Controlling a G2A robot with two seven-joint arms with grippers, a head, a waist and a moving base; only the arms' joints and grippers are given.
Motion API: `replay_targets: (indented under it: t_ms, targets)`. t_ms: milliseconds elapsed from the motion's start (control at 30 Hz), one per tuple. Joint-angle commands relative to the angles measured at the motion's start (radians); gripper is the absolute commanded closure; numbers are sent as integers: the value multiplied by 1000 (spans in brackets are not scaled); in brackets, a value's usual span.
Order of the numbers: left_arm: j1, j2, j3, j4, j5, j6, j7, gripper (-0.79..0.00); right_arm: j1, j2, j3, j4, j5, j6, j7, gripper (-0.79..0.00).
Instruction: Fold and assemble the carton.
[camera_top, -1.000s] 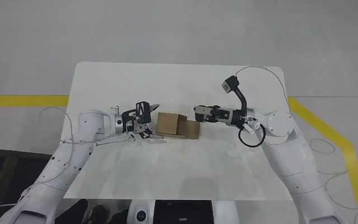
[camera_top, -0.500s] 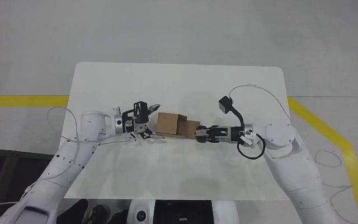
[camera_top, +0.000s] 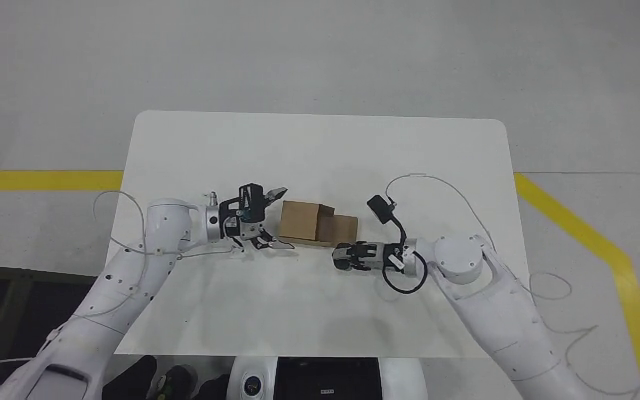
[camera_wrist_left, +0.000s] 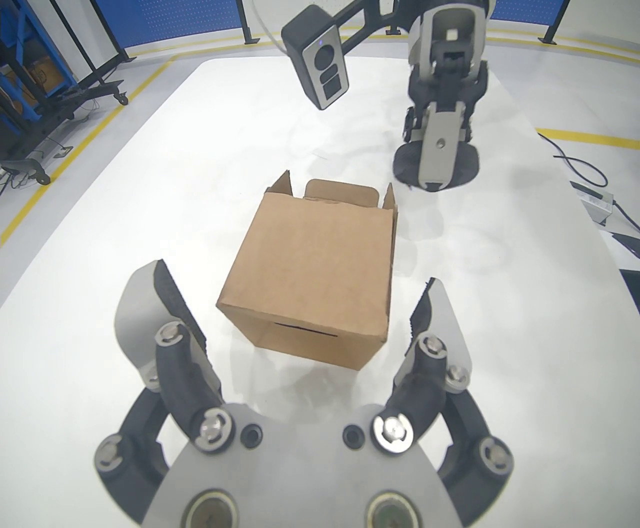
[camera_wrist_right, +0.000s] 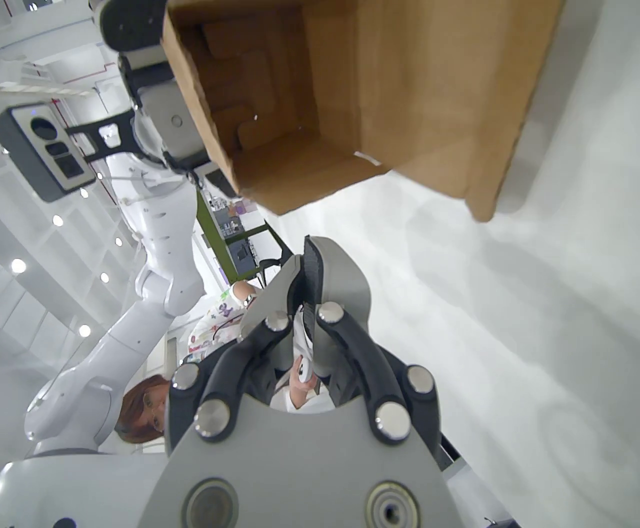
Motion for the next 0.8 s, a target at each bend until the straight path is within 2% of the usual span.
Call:
replay_targets:
  t_ms: [0, 367, 767]
  targets:
    - [-1, -1, 5, -6, 5, 2, 6, -785, 15, -3, -7, 16, 1, -2, -11, 0]
    - [-10, -6, 30, -7, 9, -4, 19, -785, 104, -26, -65, 121, 57, -64, -20, 0]
    - [-8, -8, 35, -3, -5, -4, 2, -785, 101, -27, -66, 121, 58, -65, -25, 0]
